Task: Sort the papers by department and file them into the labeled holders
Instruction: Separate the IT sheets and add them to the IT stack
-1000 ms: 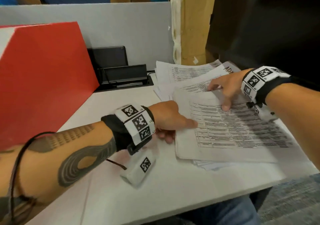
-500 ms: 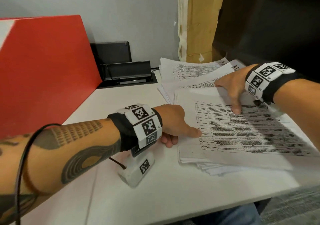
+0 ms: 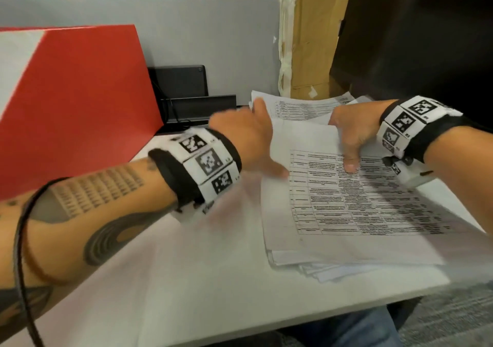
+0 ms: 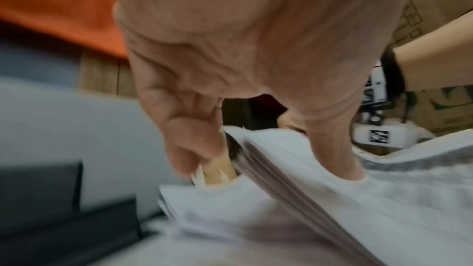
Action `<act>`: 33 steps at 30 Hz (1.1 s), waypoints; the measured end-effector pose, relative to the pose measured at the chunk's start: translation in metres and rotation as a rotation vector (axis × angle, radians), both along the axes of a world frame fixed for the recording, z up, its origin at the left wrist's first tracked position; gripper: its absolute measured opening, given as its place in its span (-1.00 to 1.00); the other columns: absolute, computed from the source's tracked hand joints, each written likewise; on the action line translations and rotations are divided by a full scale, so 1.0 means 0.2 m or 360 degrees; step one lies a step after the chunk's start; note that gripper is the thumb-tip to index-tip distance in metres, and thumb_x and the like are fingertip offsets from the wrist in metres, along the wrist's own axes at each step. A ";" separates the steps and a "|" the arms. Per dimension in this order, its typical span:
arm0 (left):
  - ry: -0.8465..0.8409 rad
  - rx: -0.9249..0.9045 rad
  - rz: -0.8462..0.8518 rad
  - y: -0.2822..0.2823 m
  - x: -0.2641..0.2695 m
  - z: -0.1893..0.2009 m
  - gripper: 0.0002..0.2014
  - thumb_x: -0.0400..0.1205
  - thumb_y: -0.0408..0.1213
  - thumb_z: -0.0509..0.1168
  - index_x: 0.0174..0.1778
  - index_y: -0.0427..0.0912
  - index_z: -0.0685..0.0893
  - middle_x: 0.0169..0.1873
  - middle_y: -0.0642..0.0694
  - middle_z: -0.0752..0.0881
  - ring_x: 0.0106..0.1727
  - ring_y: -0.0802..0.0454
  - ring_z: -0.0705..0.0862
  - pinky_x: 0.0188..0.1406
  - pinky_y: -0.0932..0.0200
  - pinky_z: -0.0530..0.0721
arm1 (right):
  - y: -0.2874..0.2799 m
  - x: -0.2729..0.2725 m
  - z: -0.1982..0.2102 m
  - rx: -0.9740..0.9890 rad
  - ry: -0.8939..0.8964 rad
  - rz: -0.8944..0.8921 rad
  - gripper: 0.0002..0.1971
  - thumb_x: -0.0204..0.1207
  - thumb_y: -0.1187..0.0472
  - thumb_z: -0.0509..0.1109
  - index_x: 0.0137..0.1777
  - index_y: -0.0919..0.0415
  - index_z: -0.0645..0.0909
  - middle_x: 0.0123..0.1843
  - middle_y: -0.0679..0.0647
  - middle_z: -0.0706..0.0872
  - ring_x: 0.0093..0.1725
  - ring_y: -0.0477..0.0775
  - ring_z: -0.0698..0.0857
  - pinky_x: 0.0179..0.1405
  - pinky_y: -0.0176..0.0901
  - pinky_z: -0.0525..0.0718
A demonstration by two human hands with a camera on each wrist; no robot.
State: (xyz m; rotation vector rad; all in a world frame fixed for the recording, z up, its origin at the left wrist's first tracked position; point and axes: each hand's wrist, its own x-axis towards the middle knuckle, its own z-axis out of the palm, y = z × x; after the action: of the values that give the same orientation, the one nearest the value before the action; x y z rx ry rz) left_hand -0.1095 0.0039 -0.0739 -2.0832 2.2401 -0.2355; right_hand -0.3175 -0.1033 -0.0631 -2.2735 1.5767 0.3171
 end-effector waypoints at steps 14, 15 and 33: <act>0.0518 0.0629 -0.0202 -0.20 0.28 0.16 -0.10 0.19 0.26 0.72 0.46 0.07 0.66 0.30 0.18 0.71 0.35 0.08 0.66 0.54 0.03 0.53 | 0.26 0.69 0.14 -0.0596 0.0026 0.0456 -0.06 -0.20 0.07 0.94 0.25 0.18 0.63 0.03 0.06 0.81 -0.03 0.13 0.78 -0.06 0.01 0.80; 0.0460 0.0534 -0.0205 -0.20 0.29 0.14 -0.10 0.27 0.22 0.70 0.51 0.02 0.59 0.30 0.17 0.65 0.33 0.11 0.60 0.53 0.11 0.49 | 0.27 0.70 0.13 -0.0645 0.0007 0.0457 -0.08 -0.17 0.08 0.93 0.24 0.17 0.59 0.00 0.07 0.78 -0.04 0.14 0.76 -0.09 0.03 0.78; 0.2344 -0.0345 0.0011 0.00 0.78 0.09 -0.71 0.53 -0.29 0.61 0.14 -0.22 0.83 -0.03 -0.11 0.90 0.01 -0.08 0.90 0.05 -0.06 0.87 | 0.13 0.44 0.03 0.0040 -0.2787 -0.0277 -0.63 0.56 0.36 0.54 0.37 0.27 0.68 0.26 0.16 0.85 0.23 0.18 0.84 0.27 0.16 0.78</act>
State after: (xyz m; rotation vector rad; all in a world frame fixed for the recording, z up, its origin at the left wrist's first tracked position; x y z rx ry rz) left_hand 0.0460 0.0049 -0.0551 -2.7893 2.7657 1.6375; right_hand -0.2303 -0.0771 -0.0569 -1.3056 0.6581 -1.3027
